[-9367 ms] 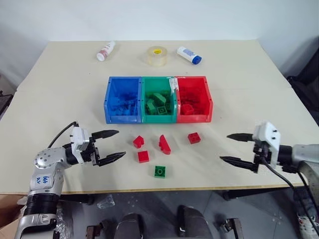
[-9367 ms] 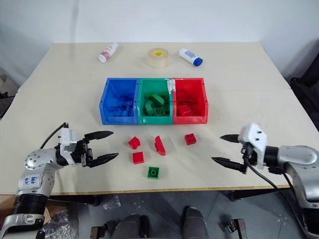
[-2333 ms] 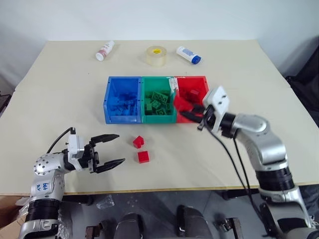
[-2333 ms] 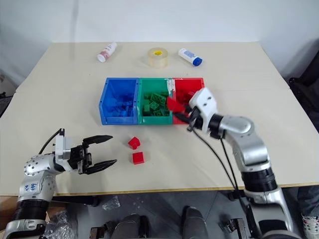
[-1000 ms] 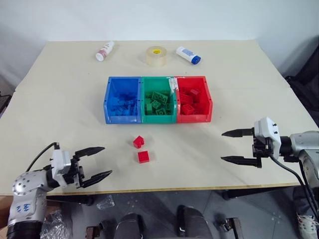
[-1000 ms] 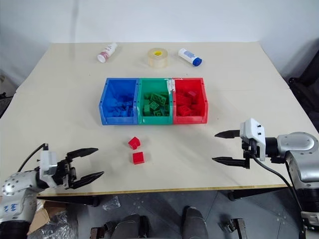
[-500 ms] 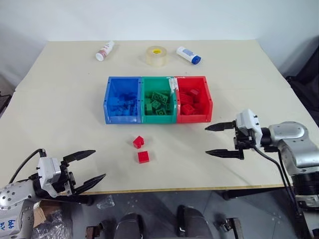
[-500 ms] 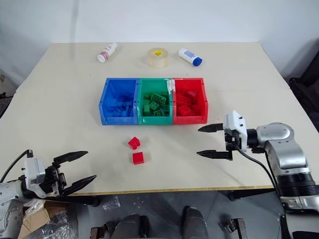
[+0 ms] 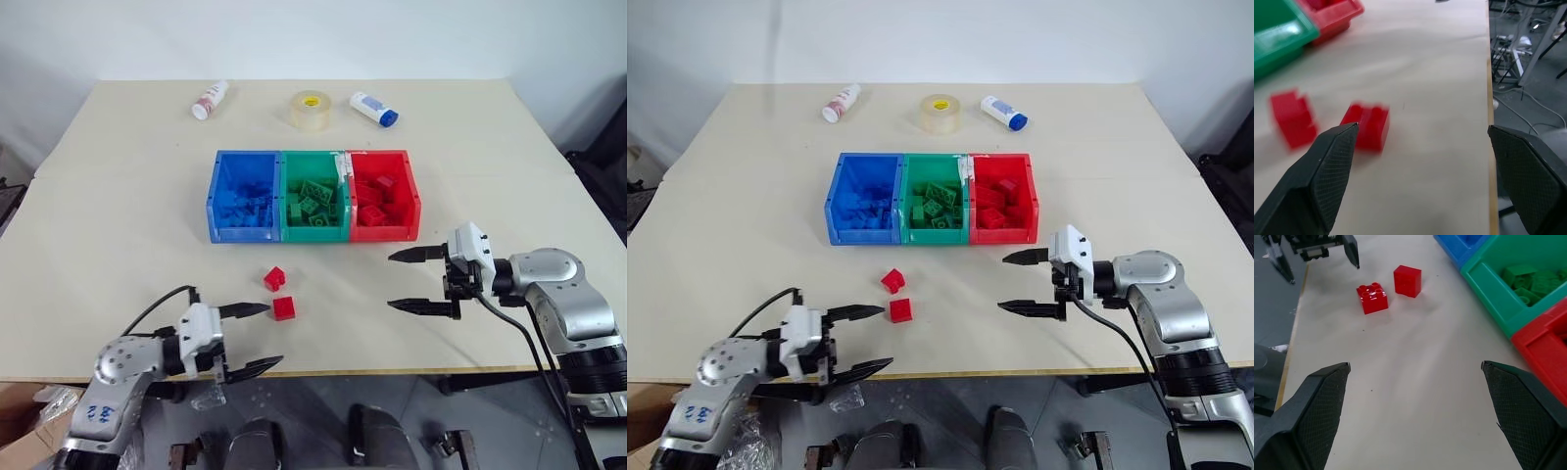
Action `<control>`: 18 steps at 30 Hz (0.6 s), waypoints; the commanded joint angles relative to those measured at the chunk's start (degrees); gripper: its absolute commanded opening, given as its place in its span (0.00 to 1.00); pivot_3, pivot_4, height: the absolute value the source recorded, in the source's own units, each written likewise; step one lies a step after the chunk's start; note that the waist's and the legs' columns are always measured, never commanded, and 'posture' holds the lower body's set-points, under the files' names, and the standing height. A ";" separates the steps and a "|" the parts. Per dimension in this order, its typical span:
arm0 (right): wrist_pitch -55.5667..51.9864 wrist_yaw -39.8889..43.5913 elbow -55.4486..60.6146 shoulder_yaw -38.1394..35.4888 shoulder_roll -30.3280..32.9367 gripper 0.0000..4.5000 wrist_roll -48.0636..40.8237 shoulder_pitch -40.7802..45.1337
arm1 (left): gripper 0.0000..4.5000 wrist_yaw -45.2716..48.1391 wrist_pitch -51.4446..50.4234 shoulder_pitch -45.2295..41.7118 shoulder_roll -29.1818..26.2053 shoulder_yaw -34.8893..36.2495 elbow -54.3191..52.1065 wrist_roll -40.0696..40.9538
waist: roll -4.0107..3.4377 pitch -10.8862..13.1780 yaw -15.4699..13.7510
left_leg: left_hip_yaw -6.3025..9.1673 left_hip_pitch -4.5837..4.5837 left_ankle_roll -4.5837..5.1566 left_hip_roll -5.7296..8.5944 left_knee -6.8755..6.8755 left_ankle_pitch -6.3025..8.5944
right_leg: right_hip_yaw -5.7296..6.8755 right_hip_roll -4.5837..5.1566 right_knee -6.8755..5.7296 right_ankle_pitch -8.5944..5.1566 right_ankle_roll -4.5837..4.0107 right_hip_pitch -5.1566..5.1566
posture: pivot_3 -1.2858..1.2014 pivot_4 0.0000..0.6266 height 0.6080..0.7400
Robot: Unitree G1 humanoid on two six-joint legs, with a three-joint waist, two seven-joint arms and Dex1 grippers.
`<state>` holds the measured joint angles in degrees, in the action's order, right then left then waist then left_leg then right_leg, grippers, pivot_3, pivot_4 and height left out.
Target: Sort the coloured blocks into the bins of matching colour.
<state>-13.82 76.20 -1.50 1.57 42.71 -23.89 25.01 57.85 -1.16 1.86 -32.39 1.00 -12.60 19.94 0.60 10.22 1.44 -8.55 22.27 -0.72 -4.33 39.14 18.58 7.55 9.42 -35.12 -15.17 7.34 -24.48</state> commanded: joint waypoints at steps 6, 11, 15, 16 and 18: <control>0.13 -2.34 3.75 -3.39 1.52 1.00 -0.94 -2.40 | 1.00 -7.74 0.98 -6.56 2.96 -5.25 7.43 -9.33 | 0.00 0.00 -0.02 | -0.01 0.02 0.00 0.01 0.00 0.00 | 0.00 -0.01 0.02 0.00 0.01 0.00 | 0.52 0.24 1.00; -0.29 -3.30 4.92 -4.21 1.89 1.00 -1.15 -3.67 | 1.00 -8.49 1.03 -9.21 3.70 -8.59 10.11 -12.43 | -0.06 -0.04 -0.31 | 0.00 -0.03 0.01 0.01 0.02 -0.01 | -0.01 0.00 0.03 0.01 0.01 0.05 | 0.52 0.24 1.00; -0.32 -4.06 5.28 -4.84 2.31 1.00 -1.16 -4.26 | 0.80 -7.56 3.14 -10.69 4.60 -9.15 11.38 -11.34 | -0.08 -0.05 -0.94 | 0.00 -0.06 0.01 0.02 0.05 -0.01 | -0.03 0.00 0.06 0.01 0.01 0.07 | 0.52 0.24 1.00; -0.30 -4.17 5.34 -5.01 2.43 1.00 -1.19 -4.41 | 0.73 -7.55 3.38 -11.08 4.71 -9.23 11.65 -11.44 | -0.08 -0.05 -1.16 | 0.00 -0.06 0.01 0.02 0.05 -0.01 | -0.03 0.00 0.06 0.01 0.01 0.07 | 0.52 0.24 1.00; -0.24 -4.44 5.54 -5.39 2.74 1.00 -1.26 -4.92 | 0.60 -7.59 3.83 -11.80 4.74 -9.46 12.11 -11.78 | -0.09 -0.05 -1.50 | 0.01 -0.06 0.01 0.02 0.05 -0.01 | -0.02 0.00 0.06 0.01 0.01 0.06 | 0.52 0.24 1.00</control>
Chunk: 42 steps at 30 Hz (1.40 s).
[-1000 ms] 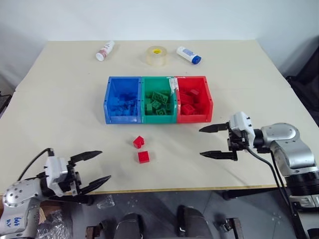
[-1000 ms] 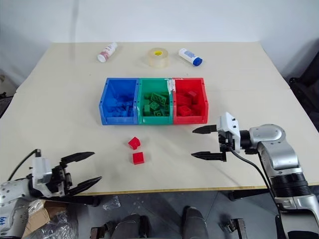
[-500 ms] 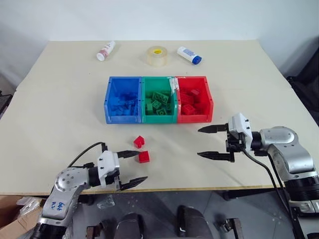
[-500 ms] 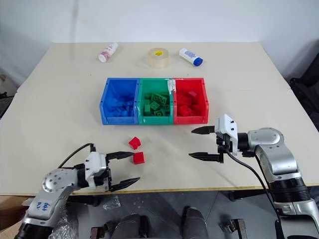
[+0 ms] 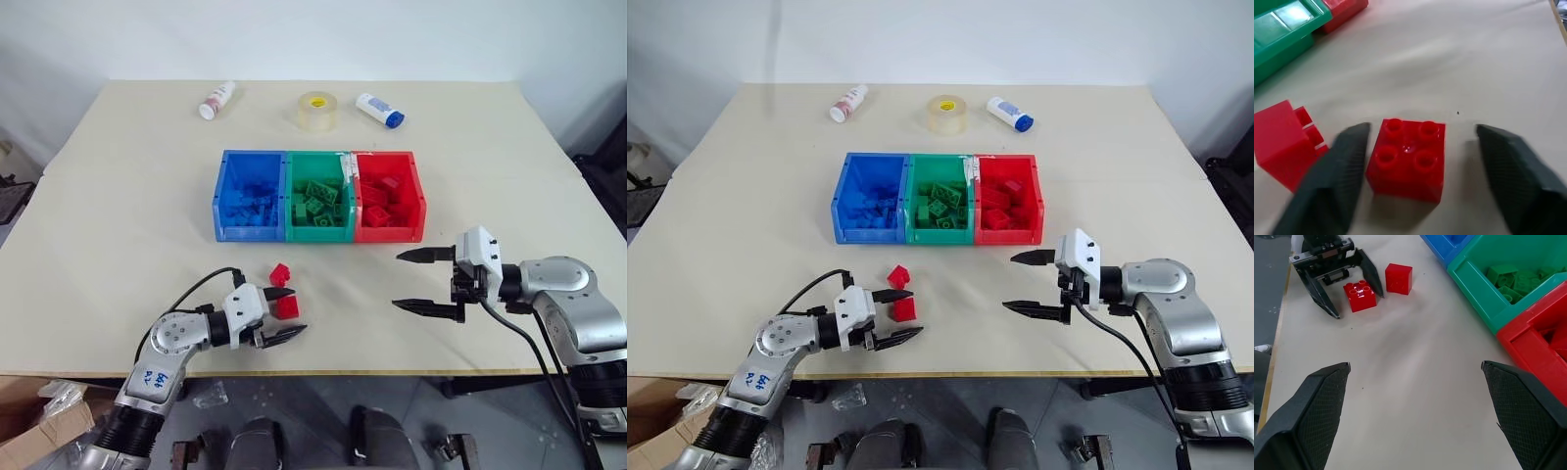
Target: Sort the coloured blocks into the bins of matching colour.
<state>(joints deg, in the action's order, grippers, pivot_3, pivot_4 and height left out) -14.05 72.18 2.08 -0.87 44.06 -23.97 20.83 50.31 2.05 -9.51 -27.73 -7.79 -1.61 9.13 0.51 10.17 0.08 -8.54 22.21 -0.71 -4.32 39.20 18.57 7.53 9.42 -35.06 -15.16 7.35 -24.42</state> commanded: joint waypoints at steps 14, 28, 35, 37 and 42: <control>-0.42 -3.32 4.02 -9.73 1.06 1.00 -4.50 -5.52 | 0.33 0.99 -4.91 -12.90 3.49 -2.72 3.52 -0.18 | 0.01 0.00 -0.21 | 0.00 0.09 0.01 0.05 0.02 -0.01 | 0.02 0.00 -0.03 0.04 0.07 0.00 | 0.52 0.24 1.00; -2.75 -14.68 15.47 -17.23 -2.00 1.00 -8.13 -17.19 | 0.33 -10.23 10.53 -49.51 24.47 -1.88 46.38 -6.07 | 0.12 0.07 -1.62 | 0.07 0.22 0.14 0.19 0.08 -0.04 | 0.02 0.00 0.39 0.18 0.28 0.12 | 0.52 0.24 1.00; -3.21 -18.25 19.79 -18.57 -2.80 1.00 -8.72 -21.32 | 0.56 -16.05 18.93 -62.77 28.95 1.88 66.04 -6.96 | 0.17 0.09 -1.47 | 0.05 0.27 0.25 0.23 -0.05 0.03 | 0.02 0.00 0.67 0.27 0.39 0.12 | 0.52 0.24 1.00; -3.24 -18.94 20.25 -18.68 -2.89 1.00 -8.83 -21.52 | 0.69 -17.51 20.43 -64.26 29.05 2.34 68.56 -7.73 | 0.17 0.10 -1.49 | 0.07 0.30 0.27 0.23 -0.05 0.03 | 0.03 0.00 0.68 0.27 0.40 0.12 | 0.52 0.24 1.00; -3.10 -18.95 19.31 -18.05 -2.38 1.00 -8.96 -20.51 | 0.99 -15.03 23.14 -63.40 28.24 3.32 69.35 -7.95 | 0.17 0.10 -1.46 | 0.06 0.31 0.29 0.24 -0.04 0.05 | 0.02 0.00 0.72 0.31 0.43 0.12 | 0.52 0.24 1.00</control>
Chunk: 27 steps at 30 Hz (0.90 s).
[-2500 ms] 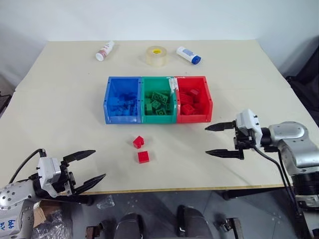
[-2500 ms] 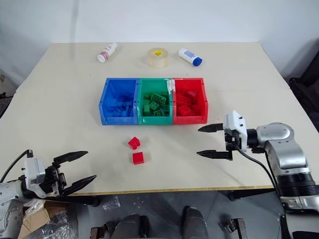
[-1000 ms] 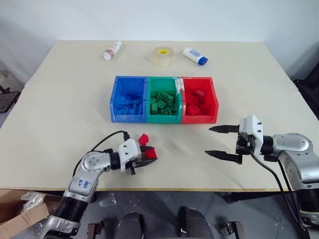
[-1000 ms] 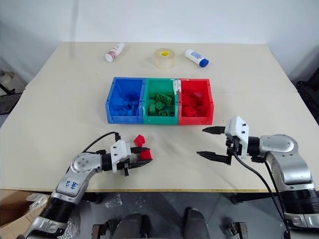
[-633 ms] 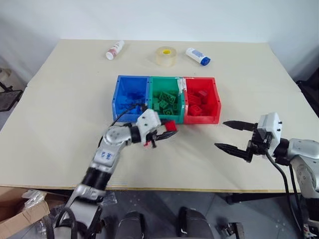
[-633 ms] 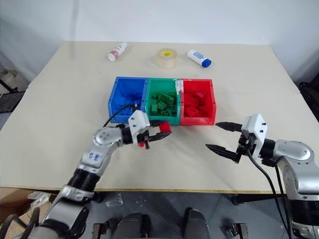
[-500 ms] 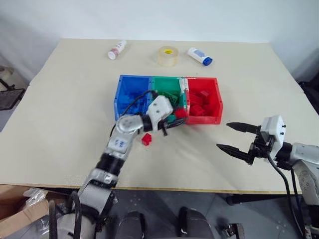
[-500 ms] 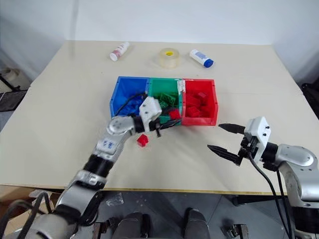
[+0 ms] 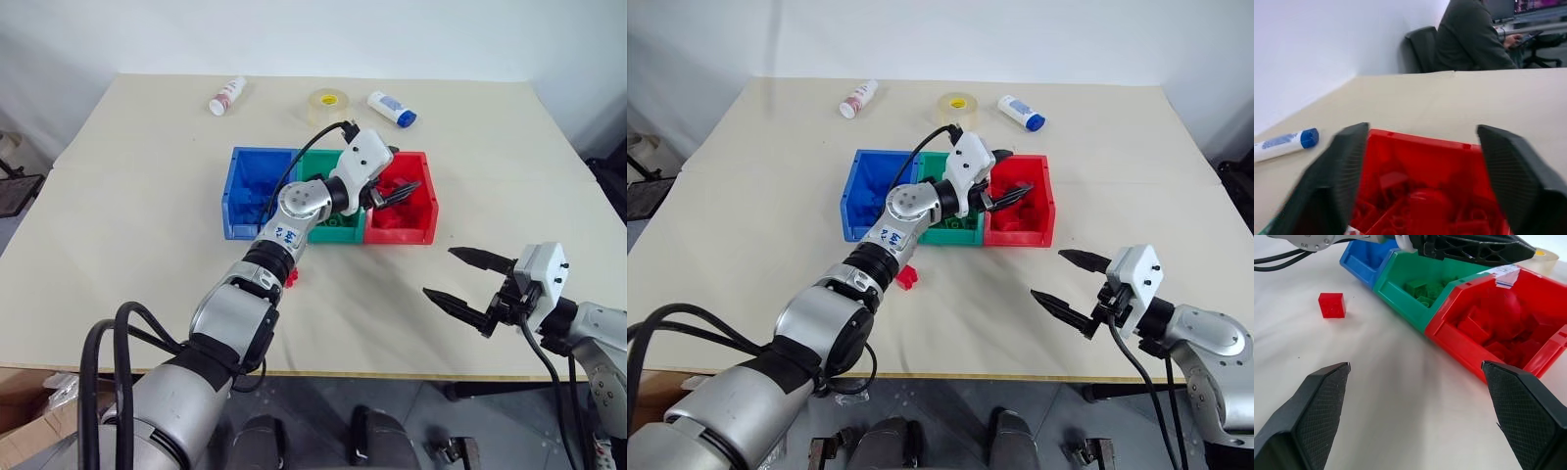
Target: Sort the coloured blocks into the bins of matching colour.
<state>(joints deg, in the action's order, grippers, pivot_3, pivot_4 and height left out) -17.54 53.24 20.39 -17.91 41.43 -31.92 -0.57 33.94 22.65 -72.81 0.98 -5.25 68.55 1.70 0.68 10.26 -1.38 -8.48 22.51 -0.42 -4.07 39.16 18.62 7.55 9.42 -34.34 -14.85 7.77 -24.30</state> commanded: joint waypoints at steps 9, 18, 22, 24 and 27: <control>0.92 4.33 -4.73 1.93 2.04 1.00 -0.27 7.26 | 0.99 17.41 0.64 9.14 -6.33 1.70 -14.50 4.24 | -0.03 -0.01 0.28 | -0.01 -0.03 -0.01 -0.01 0.03 -0.01 | -0.02 0.00 -0.09 0.01 -0.02 -0.01 | 0.52 0.24 1.00; 1.88 12.03 -12.77 6.74 4.07 1.00 1.44 13.63 | 0.99 28.09 -20.35 39.02 -28.08 4.14 -55.98 11.07 | -0.04 -0.02 1.59 | -0.02 -0.06 -0.01 -0.02 0.08 -0.01 | -0.11 0.00 -0.24 0.02 -0.01 -0.03 | 0.52 0.24 1.00; 2.51 15.16 -16.14 8.84 4.29 1.00 2.19 16.72 | 0.99 30.72 -27.39 50.61 -36.88 7.27 -66.77 14.78 | -0.05 -0.03 1.45 | -0.03 -0.11 -0.01 -0.06 0.14 -0.01 | -0.16 0.00 -0.39 0.02 -0.01 -0.03 | 0.52 0.24 1.00; 2.99 17.11 -17.58 9.92 4.60 1.00 2.61 17.73 | 0.99 31.71 -29.41 55.78 -40.74 9.17 -69.69 15.89 | -0.05 -0.03 1.51 | -0.02 -0.12 -0.01 -0.07 0.17 -0.01 | -0.16 0.02 -0.41 0.02 -0.02 -0.02 | 0.52 0.24 1.00; 4.26 19.91 -19.80 11.30 4.77 1.00 3.50 19.17 | 0.99 30.70 -29.88 60.41 -43.75 13.39 -70.37 17.44 | -0.05 -0.03 1.30 | -0.04 -0.12 0.00 -0.09 0.16 0.00 | -0.15 0.02 -0.41 0.02 -0.03 -0.04 | 0.52 0.24 1.00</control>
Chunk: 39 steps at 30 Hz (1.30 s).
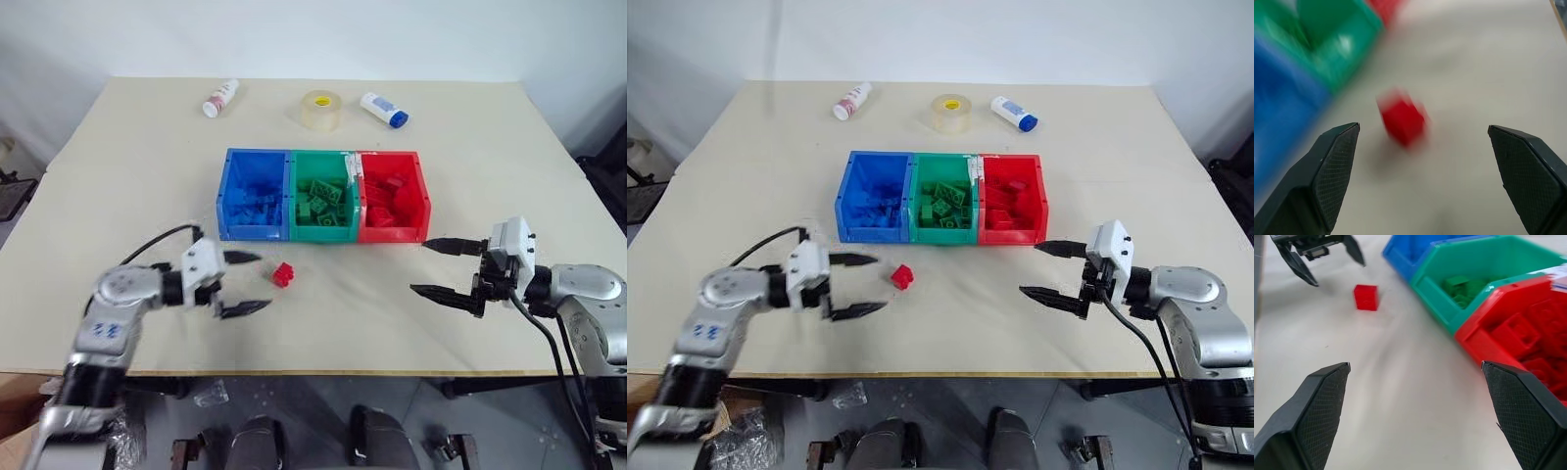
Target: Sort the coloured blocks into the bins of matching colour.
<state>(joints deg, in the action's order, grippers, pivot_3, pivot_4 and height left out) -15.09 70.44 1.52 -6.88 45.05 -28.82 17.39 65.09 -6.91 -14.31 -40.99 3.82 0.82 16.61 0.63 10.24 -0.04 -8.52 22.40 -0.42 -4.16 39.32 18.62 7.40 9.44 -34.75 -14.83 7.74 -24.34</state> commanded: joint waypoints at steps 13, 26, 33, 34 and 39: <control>2.68 7.80 -4.22 2.20 0.69 1.00 1.71 3.75 | 0.99 -1.70 -0.62 10.64 -5.28 11.53 -3.42 4.69 | -0.01 0.00 0.16 | -0.10 -0.01 -0.01 -0.01 -0.05 0.00 | -0.03 0.00 -0.03 0.01 -0.05 -0.07 | 0.52 0.24 1.00; 2.10 6.61 -2.42 1.86 0.08 1.00 2.03 2.58 | 0.99 -5.59 2.43 -1.74 3.19 -0.44 0.26 -0.26 | -0.01 -0.01 -0.06 | -0.13 -0.01 -0.03 0.01 -0.04 0.00 | -0.03 0.00 -0.04 0.02 -0.06 -0.07 | 0.52 0.24 1.00; 1.82 5.37 0.93 0.03 -0.08 1.00 0.60 -0.71 | 0.99 -8.65 9.05 -10.90 10.93 -8.22 12.97 -7.43 | -0.01 -0.01 0.28 | -0.15 -0.02 -0.05 0.02 -0.04 -0.01 | -0.03 -0.01 -0.03 0.02 -0.06 -0.07 | 0.52 0.24 1.00; 1.73 4.88 1.56 -0.26 -0.05 1.00 0.58 -1.40 | 0.99 -8.75 9.97 -12.06 11.76 -8.83 14.73 -7.95 | -0.01 -0.01 0.18 | -0.15 -0.02 -0.05 0.02 -0.03 -0.02 | -0.03 -0.01 -0.04 0.02 -0.06 -0.07 | 0.52 0.24 1.00; 1.19 2.31 4.74 -1.71 0.03 1.00 -0.15 -4.63 | 0.91 -6.85 12.64 -15.20 13.65 -9.83 20.06 -7.98 | -0.01 -0.01 0.06 | -0.14 0.00 -0.04 0.03 -0.01 -0.01 | -0.04 -0.01 -0.02 0.03 -0.04 -0.06 | 0.52 0.24 1.00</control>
<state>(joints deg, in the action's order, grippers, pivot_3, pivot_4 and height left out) -13.86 73.61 3.57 -6.10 44.71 -27.43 13.34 57.43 4.49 -28.82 -27.36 -6.15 20.83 8.36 0.62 10.23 0.02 -8.65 22.39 -0.46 -4.13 39.31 18.61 7.36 9.43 -34.78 -14.81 7.70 -24.40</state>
